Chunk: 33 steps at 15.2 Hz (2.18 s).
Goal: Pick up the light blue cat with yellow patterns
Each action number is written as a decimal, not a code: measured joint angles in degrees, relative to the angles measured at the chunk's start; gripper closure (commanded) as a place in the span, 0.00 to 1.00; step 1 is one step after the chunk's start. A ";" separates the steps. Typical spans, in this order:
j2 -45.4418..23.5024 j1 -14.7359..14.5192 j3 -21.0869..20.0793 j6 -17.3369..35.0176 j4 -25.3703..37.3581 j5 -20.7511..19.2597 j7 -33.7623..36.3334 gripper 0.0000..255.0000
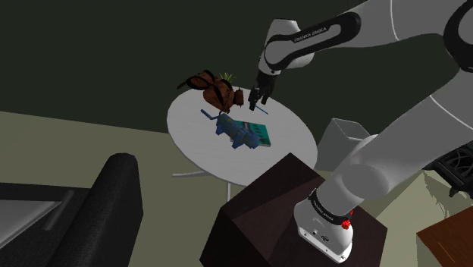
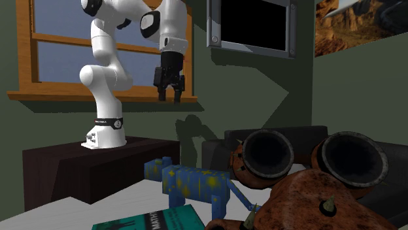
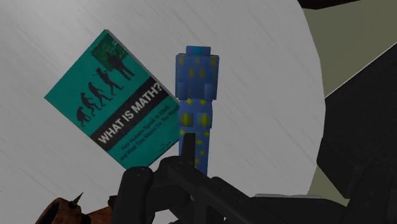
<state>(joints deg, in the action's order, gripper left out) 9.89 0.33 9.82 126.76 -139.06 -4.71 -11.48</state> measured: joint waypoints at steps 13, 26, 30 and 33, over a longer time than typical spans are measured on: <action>-29.94 1.62 -0.46 15.40 15.83 8.83 -5.84 0.00; -49.48 4.78 -3.07 19.77 31.72 12.82 -8.26 0.00; -51.16 4.95 -3.31 20.75 32.43 13.03 -8.38 1.00; -51.21 4.95 -3.31 20.78 32.49 13.04 -8.37 1.00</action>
<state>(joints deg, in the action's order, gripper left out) -41.33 5.28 6.51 147.54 -106.56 8.33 -19.85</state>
